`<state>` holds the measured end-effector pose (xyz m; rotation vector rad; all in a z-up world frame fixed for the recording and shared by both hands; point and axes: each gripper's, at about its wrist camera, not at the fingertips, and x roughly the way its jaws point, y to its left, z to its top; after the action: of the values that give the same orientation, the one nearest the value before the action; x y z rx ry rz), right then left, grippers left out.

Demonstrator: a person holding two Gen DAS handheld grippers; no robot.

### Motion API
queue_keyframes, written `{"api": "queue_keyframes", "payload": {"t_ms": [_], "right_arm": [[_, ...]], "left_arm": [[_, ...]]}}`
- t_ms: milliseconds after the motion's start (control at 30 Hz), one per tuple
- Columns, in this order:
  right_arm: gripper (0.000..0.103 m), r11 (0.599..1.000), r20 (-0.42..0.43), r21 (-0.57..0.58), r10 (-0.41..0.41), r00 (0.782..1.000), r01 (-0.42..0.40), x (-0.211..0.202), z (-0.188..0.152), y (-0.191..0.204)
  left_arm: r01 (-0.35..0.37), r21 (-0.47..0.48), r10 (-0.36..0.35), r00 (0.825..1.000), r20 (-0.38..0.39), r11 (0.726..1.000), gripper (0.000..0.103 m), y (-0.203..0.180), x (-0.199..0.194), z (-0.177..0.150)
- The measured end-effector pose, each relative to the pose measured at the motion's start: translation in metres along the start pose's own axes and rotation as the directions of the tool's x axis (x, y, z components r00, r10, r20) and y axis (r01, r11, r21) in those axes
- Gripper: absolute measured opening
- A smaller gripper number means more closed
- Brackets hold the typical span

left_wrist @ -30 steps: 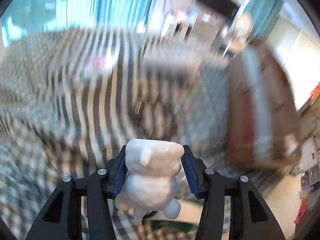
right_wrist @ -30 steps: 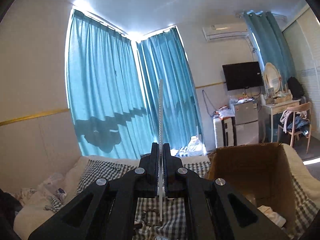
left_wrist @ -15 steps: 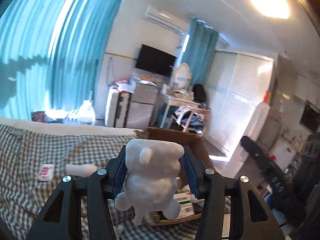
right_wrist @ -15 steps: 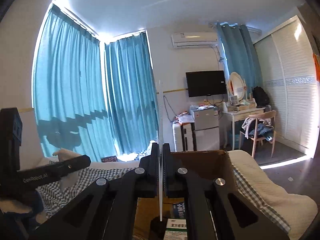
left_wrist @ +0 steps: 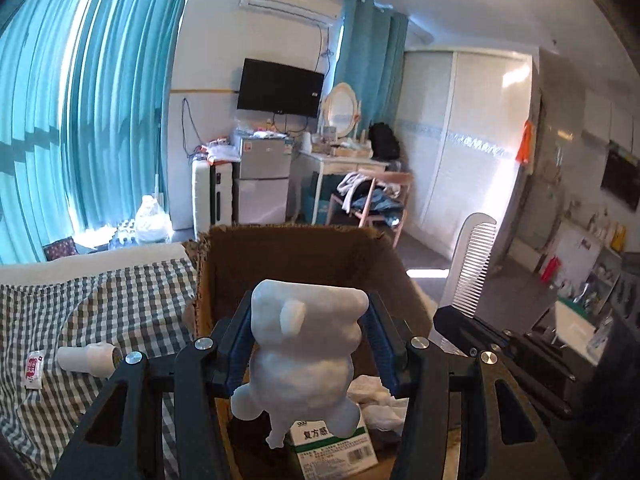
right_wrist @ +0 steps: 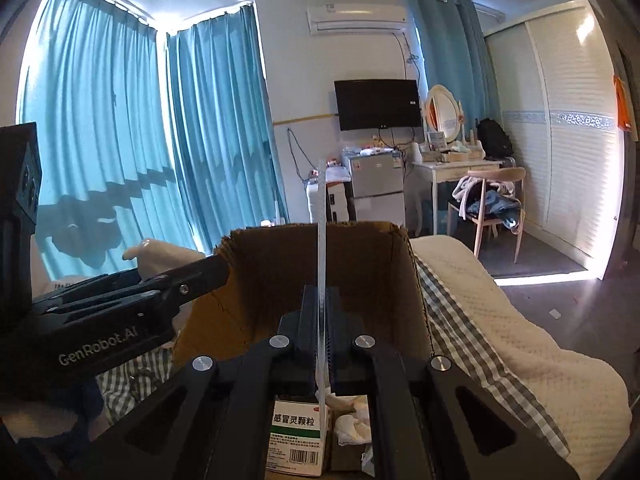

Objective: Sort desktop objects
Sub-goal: 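Open both tools to drop the figurine and comb into the box, then move both tools back toward the bead bracelet and white tube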

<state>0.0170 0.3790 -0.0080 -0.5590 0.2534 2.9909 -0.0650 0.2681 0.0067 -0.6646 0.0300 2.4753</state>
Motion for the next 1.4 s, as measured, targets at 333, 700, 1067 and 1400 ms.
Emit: {"api": "queue_keyframes", "payload": {"t_ms": [333, 700, 1067, 1400], "right_arm": [[0.004, 0.998, -0.089, 0.014, -0.058, 0.994, 0.059, 0.034, -0.01, -0.01], [0.043, 0.996, 0.028, 0.016, -0.089, 0.996, 0.088, 0.0, 0.006, 0.003], [0.093, 0.998, 0.195, 0.025, -0.055, 0.979, 0.051, -0.059, 0.022, 0.043], [0.103, 0.997, 0.327, 0.079, -0.033, 0.945, 0.007, -0.105, 0.029, 0.09]], "left_arm": [[-0.079, 0.015, 0.08, 0.995, -0.067, 0.997, 0.056, -0.001, 0.033, -0.017], [-0.125, -0.069, 0.128, 0.991, 0.04, 0.99, 0.102, 0.039, -0.023, -0.003], [-0.352, -0.083, 0.36, 0.922, 0.142, 0.932, 0.103, 0.078, -0.126, -0.01], [-0.561, -0.04, 0.555, 0.802, 0.22, 0.827, 0.103, 0.102, -0.191, -0.03]]}}
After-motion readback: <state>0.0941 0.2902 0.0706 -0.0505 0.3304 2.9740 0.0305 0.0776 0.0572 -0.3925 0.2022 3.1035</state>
